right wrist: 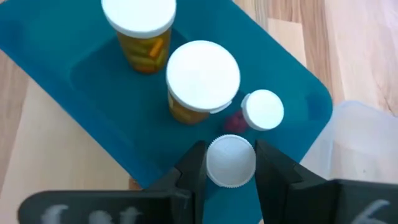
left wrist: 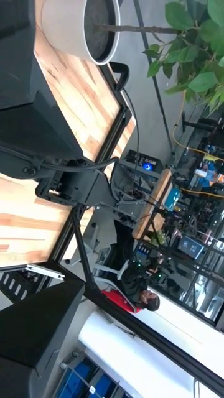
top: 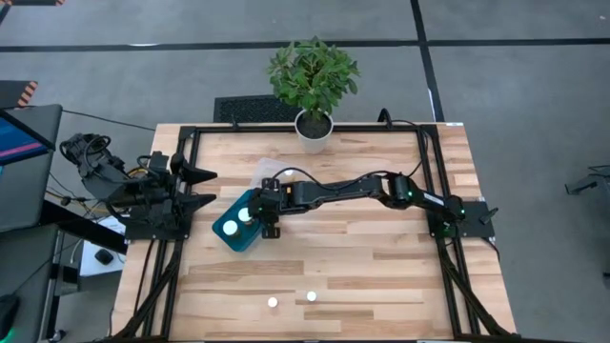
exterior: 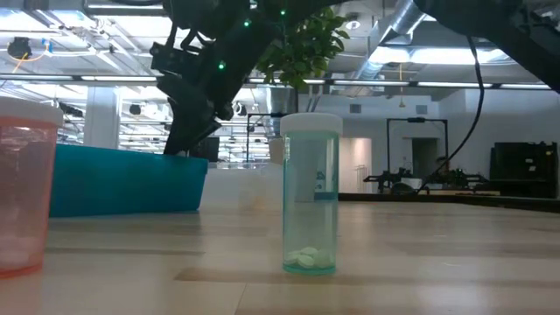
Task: Pick and place medicine bottles into bin by pill shape (circle, oval)
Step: Put the orange pill bottle into the blue bin
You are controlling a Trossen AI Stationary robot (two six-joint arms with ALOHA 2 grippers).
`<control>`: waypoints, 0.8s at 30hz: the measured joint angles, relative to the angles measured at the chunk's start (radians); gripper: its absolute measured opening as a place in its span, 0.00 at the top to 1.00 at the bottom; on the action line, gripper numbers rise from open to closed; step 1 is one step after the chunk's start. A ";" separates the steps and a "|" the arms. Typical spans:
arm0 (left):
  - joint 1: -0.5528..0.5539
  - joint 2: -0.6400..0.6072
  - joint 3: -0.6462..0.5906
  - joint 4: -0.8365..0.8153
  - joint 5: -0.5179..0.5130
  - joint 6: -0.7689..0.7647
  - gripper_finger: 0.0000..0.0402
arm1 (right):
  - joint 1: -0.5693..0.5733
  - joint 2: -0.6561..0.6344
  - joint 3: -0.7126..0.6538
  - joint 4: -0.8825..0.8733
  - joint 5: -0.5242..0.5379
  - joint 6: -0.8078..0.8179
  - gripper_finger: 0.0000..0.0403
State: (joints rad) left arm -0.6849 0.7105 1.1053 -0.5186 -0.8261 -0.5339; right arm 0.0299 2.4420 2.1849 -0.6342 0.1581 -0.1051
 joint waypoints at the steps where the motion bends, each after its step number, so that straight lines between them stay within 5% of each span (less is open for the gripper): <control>1: 0.000 0.000 0.000 0.000 0.000 0.000 0.18 | 0.000 0.000 0.000 0.000 0.000 0.000 0.72; 24: 0.000 0.000 0.000 0.000 0.000 0.003 0.18 | -0.014 0.000 0.000 -0.014 -0.024 0.000 0.72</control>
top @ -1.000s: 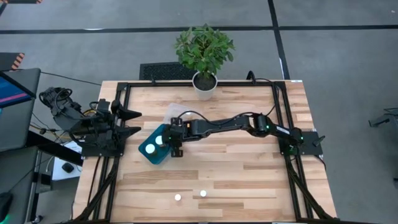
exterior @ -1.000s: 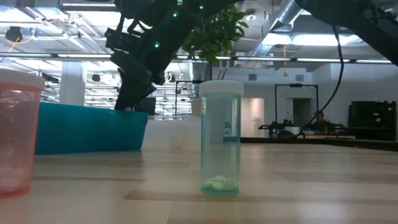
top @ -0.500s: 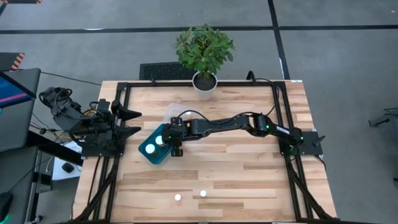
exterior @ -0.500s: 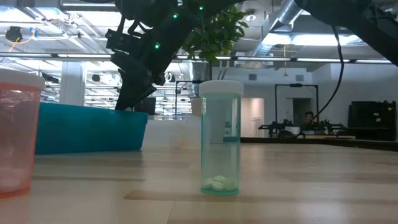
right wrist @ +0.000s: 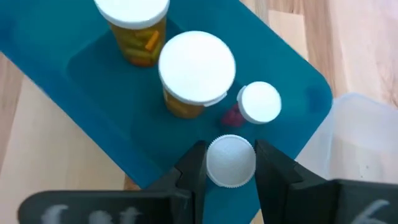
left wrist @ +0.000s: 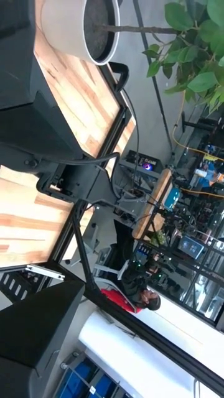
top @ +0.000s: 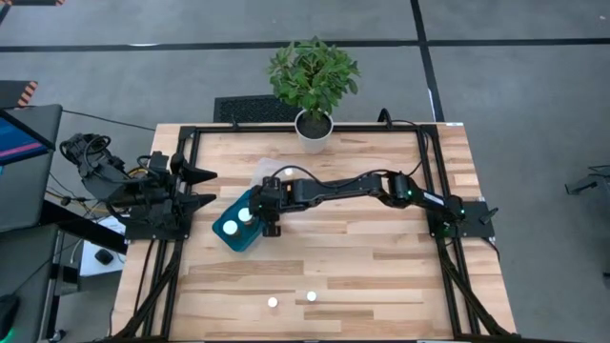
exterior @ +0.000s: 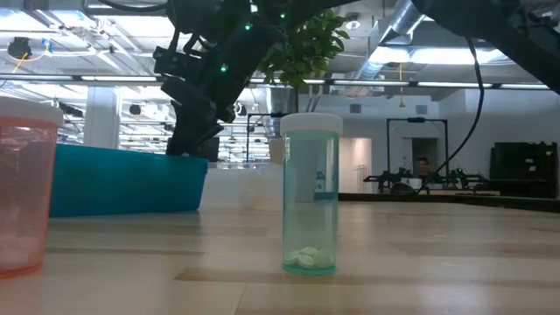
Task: Pick and place medicine bottles into bin by pill shape (circle, oval)
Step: Put the orange pill bottle into the blue bin
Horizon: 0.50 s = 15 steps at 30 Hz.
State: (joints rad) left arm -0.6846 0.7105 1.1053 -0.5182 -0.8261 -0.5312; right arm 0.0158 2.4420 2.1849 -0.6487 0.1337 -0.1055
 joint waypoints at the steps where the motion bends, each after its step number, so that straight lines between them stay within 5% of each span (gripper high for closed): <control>1: 0.000 0.000 0.000 0.000 0.000 -0.001 0.18 | -0.001 0.000 0.000 0.002 0.000 0.000 0.72; 15: 0.000 0.000 0.000 0.000 0.000 -0.005 0.18 | -0.013 0.000 0.000 0.003 -0.005 0.000 0.72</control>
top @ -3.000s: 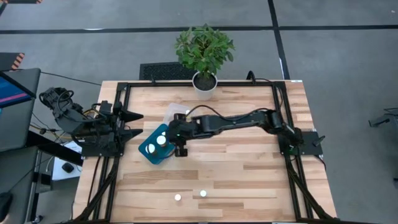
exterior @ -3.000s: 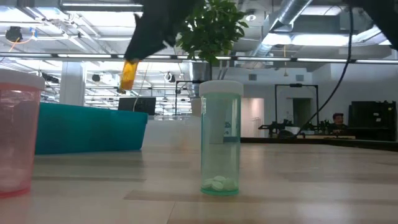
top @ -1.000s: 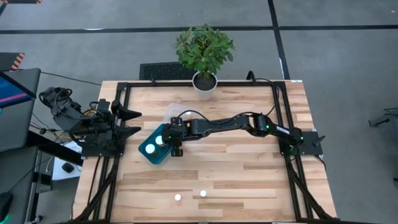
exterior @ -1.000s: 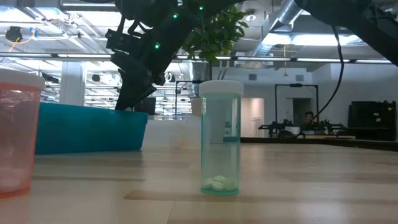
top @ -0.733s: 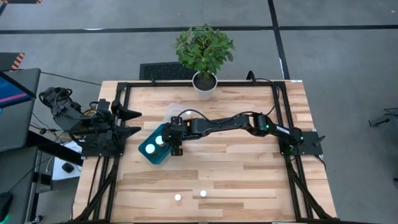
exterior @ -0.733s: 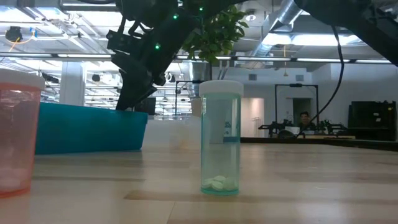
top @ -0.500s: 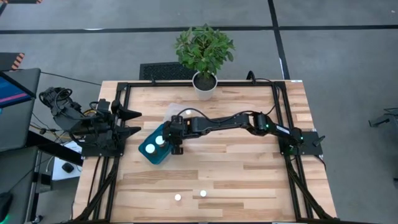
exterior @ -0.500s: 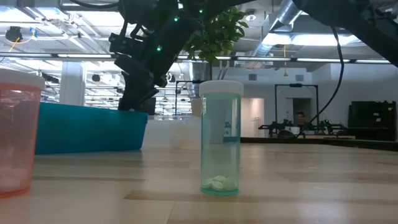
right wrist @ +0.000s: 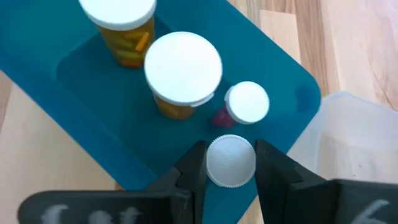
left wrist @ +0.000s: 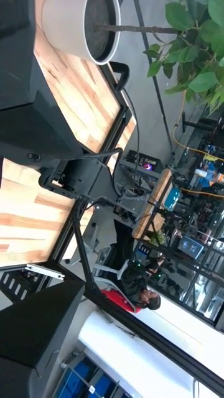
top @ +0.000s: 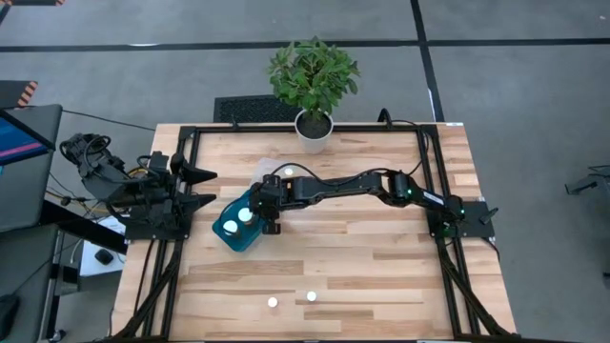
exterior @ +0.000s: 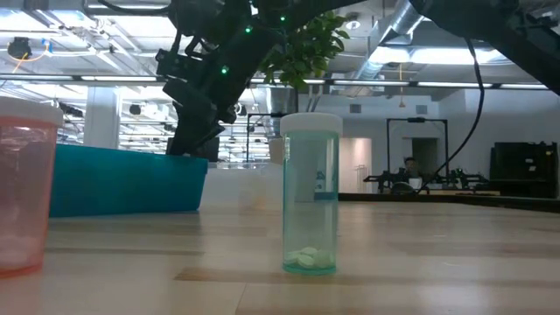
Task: Pick and place medicine bottles into bin by pill shape (circle, oval)
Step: Put the orange pill bottle into the blue bin
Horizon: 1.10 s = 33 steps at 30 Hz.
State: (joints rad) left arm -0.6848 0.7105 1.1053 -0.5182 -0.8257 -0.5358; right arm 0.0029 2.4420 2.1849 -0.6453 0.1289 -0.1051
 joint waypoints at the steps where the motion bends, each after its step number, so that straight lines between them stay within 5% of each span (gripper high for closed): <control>1: 0.000 0.000 0.000 0.000 0.000 0.000 0.18 | 0.000 0.000 0.000 0.000 0.000 0.000 0.72; 22: 0.000 0.000 0.000 -0.007 0.000 0.011 0.18 | 0.001 0.000 0.000 -0.003 -0.026 -0.002 0.72; 33: 0.000 0.000 0.000 -0.007 0.000 0.010 0.18 | 0.000 0.000 0.000 -0.005 -0.027 0.010 0.51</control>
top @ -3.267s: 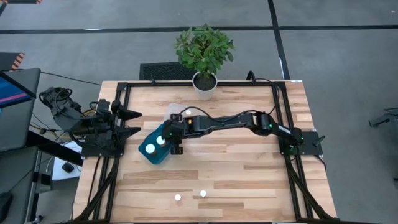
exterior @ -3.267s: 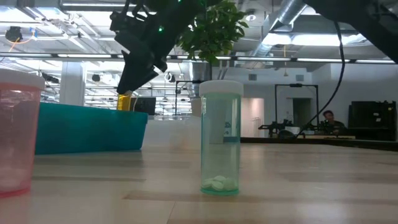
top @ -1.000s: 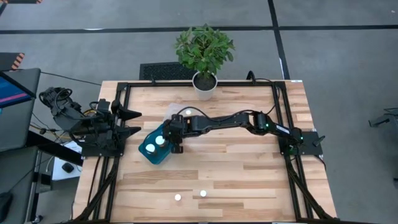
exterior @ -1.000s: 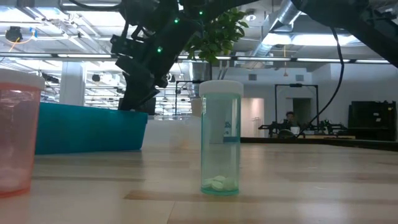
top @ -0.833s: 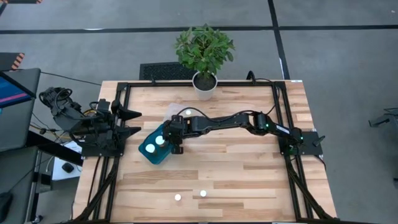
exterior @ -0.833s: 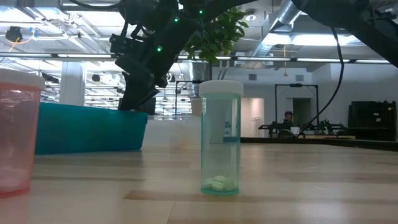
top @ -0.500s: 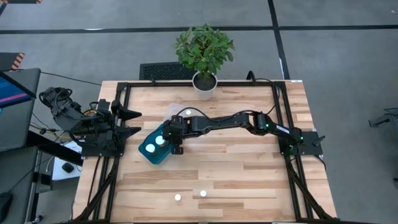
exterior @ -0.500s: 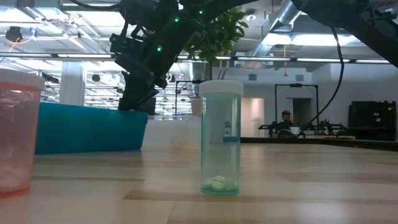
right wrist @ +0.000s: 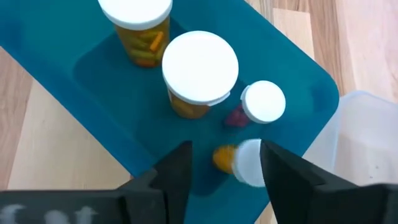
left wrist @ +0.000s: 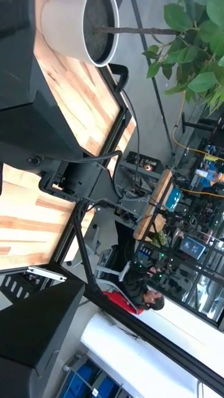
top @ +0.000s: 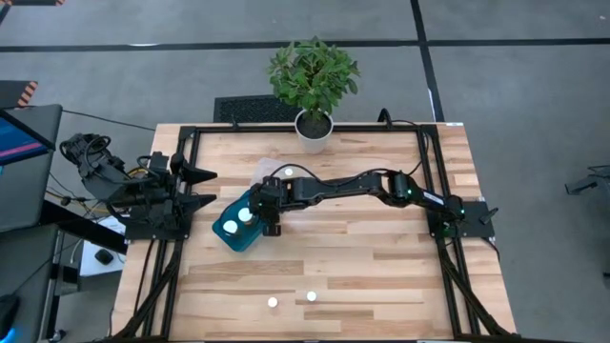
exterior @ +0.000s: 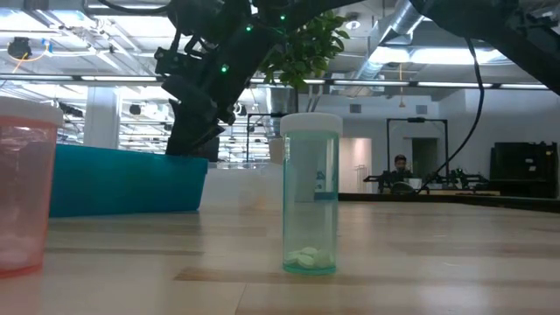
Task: Pick and place medicine bottles into bin by pill shape (circle, oval)
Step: Put the orange pill bottle into the blue bin, then put the green pill bottle into the transparent bin
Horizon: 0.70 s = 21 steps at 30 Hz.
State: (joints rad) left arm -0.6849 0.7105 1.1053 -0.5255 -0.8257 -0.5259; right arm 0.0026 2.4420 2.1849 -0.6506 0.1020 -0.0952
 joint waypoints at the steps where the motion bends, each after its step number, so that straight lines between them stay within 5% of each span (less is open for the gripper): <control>1: 0.000 0.000 0.000 0.000 0.000 0.000 0.18 | 0.000 0.000 0.000 0.000 0.000 0.000 0.51; 11: 0.000 0.000 0.000 0.000 0.000 -0.005 0.18 | -0.006 -0.014 0.000 -0.002 0.001 -0.008 0.50; 21: 0.000 0.000 0.000 0.000 0.000 -0.005 0.18 | 0.005 -0.183 0.000 -0.095 -0.003 -0.005 0.50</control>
State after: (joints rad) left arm -0.6849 0.7106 1.1053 -0.5255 -0.8256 -0.5308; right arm 0.0074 2.2589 2.1845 -0.7455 0.0993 -0.1000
